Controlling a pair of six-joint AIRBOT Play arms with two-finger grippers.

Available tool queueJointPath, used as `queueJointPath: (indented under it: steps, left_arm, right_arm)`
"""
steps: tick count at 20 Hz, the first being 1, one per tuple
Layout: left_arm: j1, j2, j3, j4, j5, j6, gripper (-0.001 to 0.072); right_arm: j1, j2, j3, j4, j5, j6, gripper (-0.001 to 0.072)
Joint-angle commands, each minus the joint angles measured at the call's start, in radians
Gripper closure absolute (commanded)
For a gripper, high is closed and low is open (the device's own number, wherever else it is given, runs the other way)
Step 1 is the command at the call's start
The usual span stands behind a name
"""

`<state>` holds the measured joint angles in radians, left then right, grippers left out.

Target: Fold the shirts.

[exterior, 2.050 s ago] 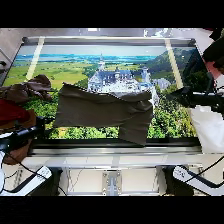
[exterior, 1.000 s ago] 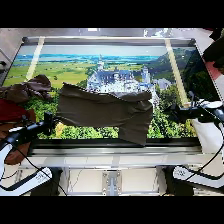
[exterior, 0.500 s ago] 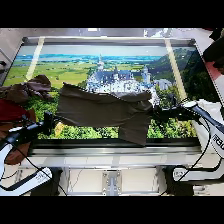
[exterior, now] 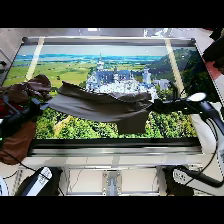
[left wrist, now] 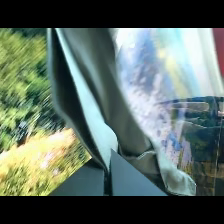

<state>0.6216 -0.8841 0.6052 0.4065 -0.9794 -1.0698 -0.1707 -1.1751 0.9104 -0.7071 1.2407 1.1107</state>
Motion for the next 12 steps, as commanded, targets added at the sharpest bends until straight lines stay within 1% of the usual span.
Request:
queueJointPath:
  steps: [1,2,4,5,7,8,9,11,12]
  left_arm:
    - [0.114,0.269,0.163,0.128,-0.181,0.014,0.0698]
    - [0.144,0.346,0.214,0.154,-0.184,0.011,0.0698]
    - [0.195,0.456,0.351,0.177,-0.176,-0.033,0.0698]
    - [0.205,0.473,0.444,0.183,-0.174,-0.041,0.0699]
    - [0.182,0.436,0.661,0.243,-0.181,-0.042,0.0699]
    - [0.147,0.396,0.773,0.298,-0.193,-0.045,0.0699]
    - [0.084,0.342,0.890,0.377,-0.196,-0.075,0.0699]
    - [-0.077,0.223,1.091,0.549,-0.205,-0.148,0.0699]
    - [-0.154,0.169,1.164,0.629,-0.217,-0.191,0.0699]
  right_arm:
    - [0.001,0.288,0.153,-0.090,0.222,-0.004,0.0704]
    - [0.001,0.366,0.212,-0.111,0.230,-0.005,0.0704]
    - [0.001,0.500,0.360,-0.120,0.170,-0.001,0.0703]
    - [0.001,0.541,0.442,-0.124,0.122,0.007,0.0703]
    - [0.001,0.578,0.634,-0.167,0.025,0.047,0.0704]
    - [0.001,0.573,0.730,-0.207,0.009,0.053,0.0705]
    - [0.001,0.552,0.827,-0.263,0.010,0.064,0.0705]
    - [0.001,0.495,0.978,-0.378,0.042,0.106,0.0705]
    - [0.001,0.457,1.027,-0.410,0.072,0.114,0.0705]
